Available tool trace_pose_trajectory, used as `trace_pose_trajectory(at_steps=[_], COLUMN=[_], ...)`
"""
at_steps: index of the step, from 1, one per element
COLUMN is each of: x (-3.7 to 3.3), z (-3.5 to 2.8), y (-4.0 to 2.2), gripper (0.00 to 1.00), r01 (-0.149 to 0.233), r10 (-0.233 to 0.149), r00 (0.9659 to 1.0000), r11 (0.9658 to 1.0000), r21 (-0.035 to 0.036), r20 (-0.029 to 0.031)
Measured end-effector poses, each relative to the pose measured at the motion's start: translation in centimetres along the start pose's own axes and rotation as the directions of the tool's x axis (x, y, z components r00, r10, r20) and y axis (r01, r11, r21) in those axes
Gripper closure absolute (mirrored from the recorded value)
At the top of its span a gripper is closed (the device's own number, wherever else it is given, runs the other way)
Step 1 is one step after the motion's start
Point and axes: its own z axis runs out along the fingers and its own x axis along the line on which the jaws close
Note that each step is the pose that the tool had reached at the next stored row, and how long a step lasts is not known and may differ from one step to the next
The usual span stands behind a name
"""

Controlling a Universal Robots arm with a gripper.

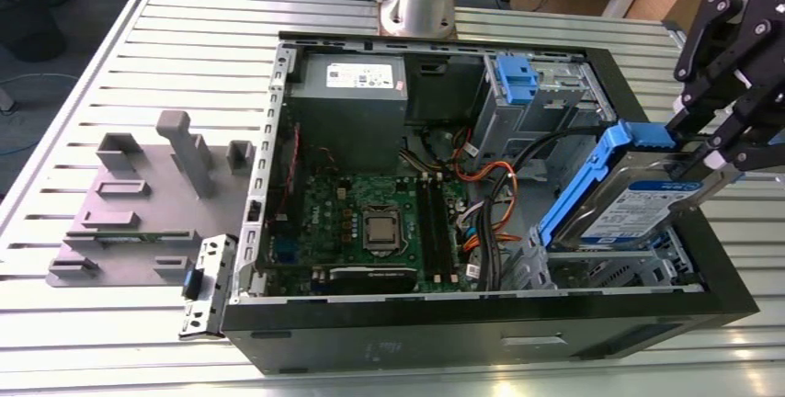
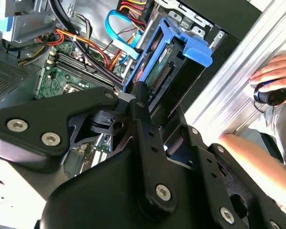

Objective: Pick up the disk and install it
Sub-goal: 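Insert the disk into the insertion slot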

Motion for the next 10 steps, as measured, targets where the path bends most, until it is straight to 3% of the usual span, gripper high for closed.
trace_pose_trajectory(at_steps=[10], x=[0.00], z=[1.80], y=[-0.10], gripper=[0.65], r01=[0.000], r10=[0.000], r00=[1.0000], r11=[1.0000], r21=[0.0000], r20=[-0.0002])
